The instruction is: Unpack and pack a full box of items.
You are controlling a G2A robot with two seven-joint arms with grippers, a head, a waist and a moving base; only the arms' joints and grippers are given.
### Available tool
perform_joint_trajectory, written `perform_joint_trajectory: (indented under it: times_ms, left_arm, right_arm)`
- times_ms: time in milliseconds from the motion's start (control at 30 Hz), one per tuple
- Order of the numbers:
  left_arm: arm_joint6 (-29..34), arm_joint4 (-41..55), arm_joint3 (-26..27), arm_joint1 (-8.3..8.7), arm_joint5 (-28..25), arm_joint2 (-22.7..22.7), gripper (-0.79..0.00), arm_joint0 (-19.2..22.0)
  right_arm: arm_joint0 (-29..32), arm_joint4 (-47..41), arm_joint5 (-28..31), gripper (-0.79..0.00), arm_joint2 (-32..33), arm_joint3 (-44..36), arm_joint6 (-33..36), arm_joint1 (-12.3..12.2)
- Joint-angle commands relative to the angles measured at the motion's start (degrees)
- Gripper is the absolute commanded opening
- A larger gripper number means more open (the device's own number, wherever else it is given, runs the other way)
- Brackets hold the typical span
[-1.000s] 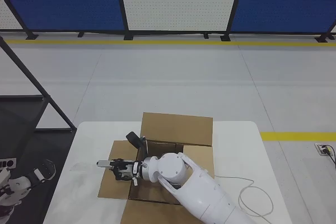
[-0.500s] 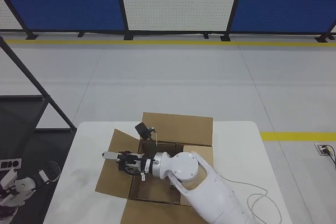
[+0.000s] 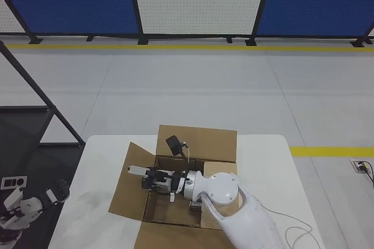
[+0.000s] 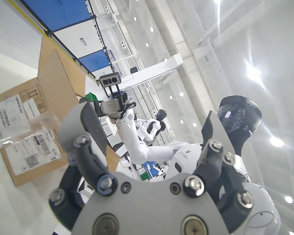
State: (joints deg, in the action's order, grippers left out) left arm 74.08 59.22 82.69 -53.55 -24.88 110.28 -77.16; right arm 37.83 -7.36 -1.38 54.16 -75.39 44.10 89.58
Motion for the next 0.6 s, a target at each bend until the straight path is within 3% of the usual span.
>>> perform_joint_trajectory:
  times_ms: [0,567]
  left_arm:
    - [-0.07,-0.08,-0.05,-0.04,0.03,0.07,0.0,0.06]
    - [0.09,0.89,-1.88,-0.5,-0.12,0.98,0.0,0.13]
  right_arm:
    - [0.05,-0.14,0.1,0.0,-0.66,0.09,0.55,0.1]
    - [-10.19,0.73,-3.35,0.0,-14.16,16.03,-5.73,6.18]
